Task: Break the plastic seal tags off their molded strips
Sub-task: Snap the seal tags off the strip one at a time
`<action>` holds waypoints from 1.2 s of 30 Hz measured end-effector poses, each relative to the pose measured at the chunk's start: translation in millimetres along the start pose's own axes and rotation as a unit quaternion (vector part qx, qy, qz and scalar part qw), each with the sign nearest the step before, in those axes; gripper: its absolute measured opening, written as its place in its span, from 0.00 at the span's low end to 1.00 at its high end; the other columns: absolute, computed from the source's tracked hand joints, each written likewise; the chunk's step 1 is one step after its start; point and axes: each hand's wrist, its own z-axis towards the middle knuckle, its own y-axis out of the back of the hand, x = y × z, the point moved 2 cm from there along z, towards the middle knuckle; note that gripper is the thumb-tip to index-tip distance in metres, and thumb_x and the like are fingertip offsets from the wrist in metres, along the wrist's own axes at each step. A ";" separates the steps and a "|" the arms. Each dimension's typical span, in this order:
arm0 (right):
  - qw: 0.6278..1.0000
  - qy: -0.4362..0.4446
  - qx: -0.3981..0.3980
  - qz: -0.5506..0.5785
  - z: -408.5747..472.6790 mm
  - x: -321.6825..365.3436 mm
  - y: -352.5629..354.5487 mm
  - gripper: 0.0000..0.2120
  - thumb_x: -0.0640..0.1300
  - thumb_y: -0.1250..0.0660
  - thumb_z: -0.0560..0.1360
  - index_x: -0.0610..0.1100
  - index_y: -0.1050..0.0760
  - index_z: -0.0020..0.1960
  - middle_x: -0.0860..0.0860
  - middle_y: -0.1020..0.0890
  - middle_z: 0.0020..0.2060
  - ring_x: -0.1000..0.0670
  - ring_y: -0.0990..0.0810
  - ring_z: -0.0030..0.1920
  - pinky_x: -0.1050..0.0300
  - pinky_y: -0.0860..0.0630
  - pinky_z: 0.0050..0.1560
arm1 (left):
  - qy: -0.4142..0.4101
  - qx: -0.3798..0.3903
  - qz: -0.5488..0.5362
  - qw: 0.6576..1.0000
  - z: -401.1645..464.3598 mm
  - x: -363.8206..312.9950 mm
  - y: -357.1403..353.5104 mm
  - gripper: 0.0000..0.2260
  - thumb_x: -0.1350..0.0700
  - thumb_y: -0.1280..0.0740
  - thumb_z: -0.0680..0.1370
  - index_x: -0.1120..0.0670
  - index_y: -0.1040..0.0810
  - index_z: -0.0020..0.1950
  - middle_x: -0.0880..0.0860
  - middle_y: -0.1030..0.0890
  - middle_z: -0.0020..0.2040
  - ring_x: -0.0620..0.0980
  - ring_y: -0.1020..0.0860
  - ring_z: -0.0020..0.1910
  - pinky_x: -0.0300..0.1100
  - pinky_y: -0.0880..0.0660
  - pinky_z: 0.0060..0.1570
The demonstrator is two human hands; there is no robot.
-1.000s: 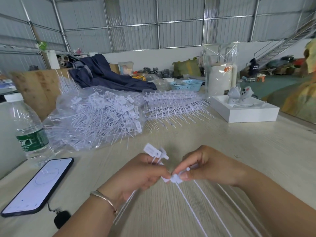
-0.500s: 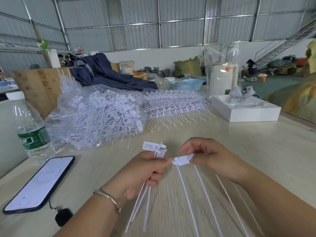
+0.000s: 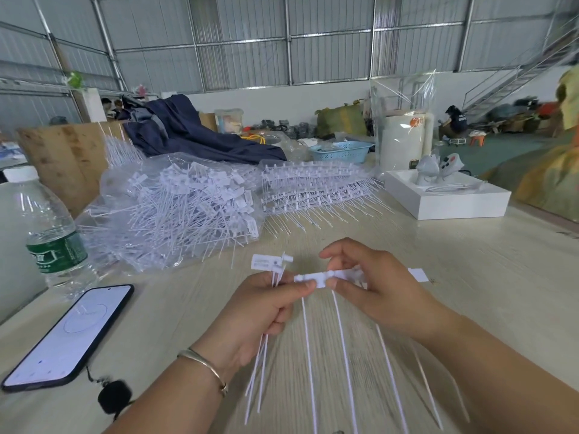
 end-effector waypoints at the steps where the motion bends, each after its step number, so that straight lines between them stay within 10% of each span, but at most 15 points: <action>1: 0.998 0.018 -0.007 -0.054 0.1 0.5 0.5 0.10 0.43 0.32 0.76 0.45 0.23 0.58 0.53 0.19 0.40 0.53 0.21 0.41 0.57 0.27 0.48 | -0.001 -0.009 -0.009 1.000 -0.2 -0.7 0.3 0.08 0.57 0.25 0.71 0.50 0.21 0.34 0.46 0.39 0.25 0.43 0.42 0.22 0.33 0.46 0.20; 4: 0.985 0.043 -0.021 -0.165 2.6 0.3 6.4 0.13 0.51 0.32 0.76 0.44 0.21 0.56 0.53 0.18 0.38 0.51 0.20 0.40 0.53 0.28 0.51 | -0.003 -0.006 -0.045 0.999 -0.7 -4.7 0.9 0.06 0.58 0.26 0.71 0.51 0.22 0.38 0.46 0.41 0.26 0.42 0.44 0.22 0.32 0.47 0.18; 11: 0.980 -0.105 -0.026 0.167 5.6 -0.8 7.2 0.02 0.40 0.31 0.76 0.42 0.21 0.44 0.43 0.21 0.38 0.50 0.25 0.38 0.65 0.31 0.42 | -0.012 0.066 -0.130 0.989 -6.0 -10.8 -3.6 0.10 0.57 0.29 0.69 0.50 0.23 0.28 0.44 0.43 0.25 0.40 0.46 0.21 0.32 0.51 0.19; 21: 0.965 -0.140 0.040 0.218 4.1 3.9 5.2 0.16 0.56 0.36 0.70 0.43 0.24 0.37 0.43 0.25 0.35 0.51 0.29 0.38 0.60 0.32 0.45 | 0.001 0.095 -0.183 0.978 -4.7 -9.2 -2.4 0.10 0.55 0.26 0.66 0.49 0.26 0.29 0.44 0.42 0.24 0.39 0.45 0.20 0.31 0.49 0.18; 29: 0.940 -0.137 0.063 0.307 3.6 -1.2 -3.9 0.15 0.55 0.32 0.73 0.43 0.24 0.38 0.52 0.24 0.31 0.53 0.29 0.36 0.65 0.32 0.42 | 0.003 0.149 -0.263 0.953 -5.4 -1.5 -12.7 0.13 0.56 0.23 0.66 0.53 0.28 0.38 0.45 0.40 0.24 0.39 0.42 0.19 0.30 0.44 0.16; 32: 0.928 -0.157 0.071 0.329 2.4 -4.2 -13.9 0.32 0.61 0.33 0.69 0.30 0.25 0.51 0.35 0.24 0.38 0.49 0.30 0.38 0.58 0.34 0.45 | 0.002 0.188 -0.207 0.960 -9.3 -4.9 -20.8 0.16 0.50 0.22 0.66 0.58 0.22 0.44 0.44 0.41 0.24 0.38 0.42 0.20 0.30 0.45 0.18; 36: 0.926 -0.179 0.056 0.329 0.1 -7.4 -20.5 0.37 0.65 0.34 0.67 0.28 0.26 0.49 0.41 0.26 0.36 0.50 0.31 0.37 0.61 0.35 0.41 | -0.002 0.173 -0.150 0.973 -9.9 -5.3 -26.5 0.23 0.48 0.29 0.71 0.62 0.29 0.57 0.44 0.44 0.25 0.39 0.46 0.22 0.31 0.47 0.18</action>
